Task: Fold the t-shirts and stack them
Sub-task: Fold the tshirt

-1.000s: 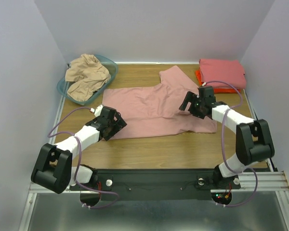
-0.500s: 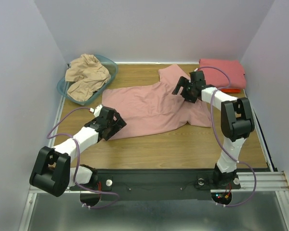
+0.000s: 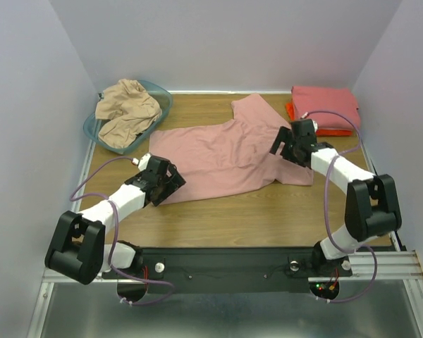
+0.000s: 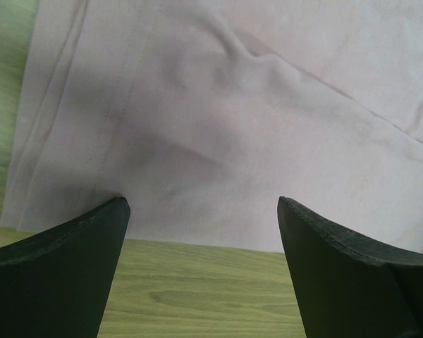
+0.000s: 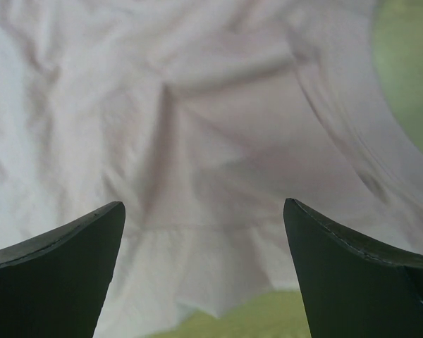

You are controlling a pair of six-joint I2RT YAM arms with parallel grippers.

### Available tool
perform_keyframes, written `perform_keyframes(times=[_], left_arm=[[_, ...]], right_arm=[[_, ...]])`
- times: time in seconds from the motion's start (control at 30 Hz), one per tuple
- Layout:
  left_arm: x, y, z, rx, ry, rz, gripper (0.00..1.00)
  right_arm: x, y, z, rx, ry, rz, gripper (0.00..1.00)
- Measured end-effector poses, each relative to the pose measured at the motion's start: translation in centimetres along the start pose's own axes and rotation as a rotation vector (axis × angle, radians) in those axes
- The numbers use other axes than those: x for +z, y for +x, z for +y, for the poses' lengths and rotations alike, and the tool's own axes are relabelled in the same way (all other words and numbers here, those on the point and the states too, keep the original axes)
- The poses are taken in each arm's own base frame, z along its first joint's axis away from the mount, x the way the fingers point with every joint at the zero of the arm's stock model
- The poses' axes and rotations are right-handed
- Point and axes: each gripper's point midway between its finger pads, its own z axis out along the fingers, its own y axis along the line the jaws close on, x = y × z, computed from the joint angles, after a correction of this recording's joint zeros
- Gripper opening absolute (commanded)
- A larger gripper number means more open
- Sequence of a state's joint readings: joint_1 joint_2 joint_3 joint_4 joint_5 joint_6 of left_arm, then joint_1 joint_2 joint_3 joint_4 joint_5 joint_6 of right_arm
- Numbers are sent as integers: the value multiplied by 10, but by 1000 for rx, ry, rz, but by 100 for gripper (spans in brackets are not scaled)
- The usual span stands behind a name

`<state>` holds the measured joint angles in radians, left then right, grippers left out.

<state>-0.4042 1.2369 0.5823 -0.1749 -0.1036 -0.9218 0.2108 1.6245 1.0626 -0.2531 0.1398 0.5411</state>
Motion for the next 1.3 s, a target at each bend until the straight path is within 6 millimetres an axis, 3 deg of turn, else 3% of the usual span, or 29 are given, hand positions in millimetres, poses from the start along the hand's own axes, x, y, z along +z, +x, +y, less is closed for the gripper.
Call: perform_keyframes(times=[0.1,0.17,0.3,0.43,0.6,0.77,1.1,1.3], left_arm=[[3,-4,-8,7,8,-1,98],[4,-9,-16,14,21,-5,98],[11,-15,-31,25,52,-13,98],[25,-11,-30,37,38,5,98],[29,-11,-36,30,89,-12,98],[21,-4,-32,8,157,-40,98],[-20,40,-4,-54,208,55,99],[-28,45,13,-76,131,72,99]], right_arm=[[-17,12,-19,10,40,-11,100],[-17,17,-28,20,59,-3,100],[-4,27,-43,59,79,44,100],[9,51,-62,101,100,96,100],[-10,67,-71,128,69,76,100],[-37,94,-82,210,22,46,100],[-97,138,-110,408,63,38,100],[-110,154,-120,502,97,45,100]])
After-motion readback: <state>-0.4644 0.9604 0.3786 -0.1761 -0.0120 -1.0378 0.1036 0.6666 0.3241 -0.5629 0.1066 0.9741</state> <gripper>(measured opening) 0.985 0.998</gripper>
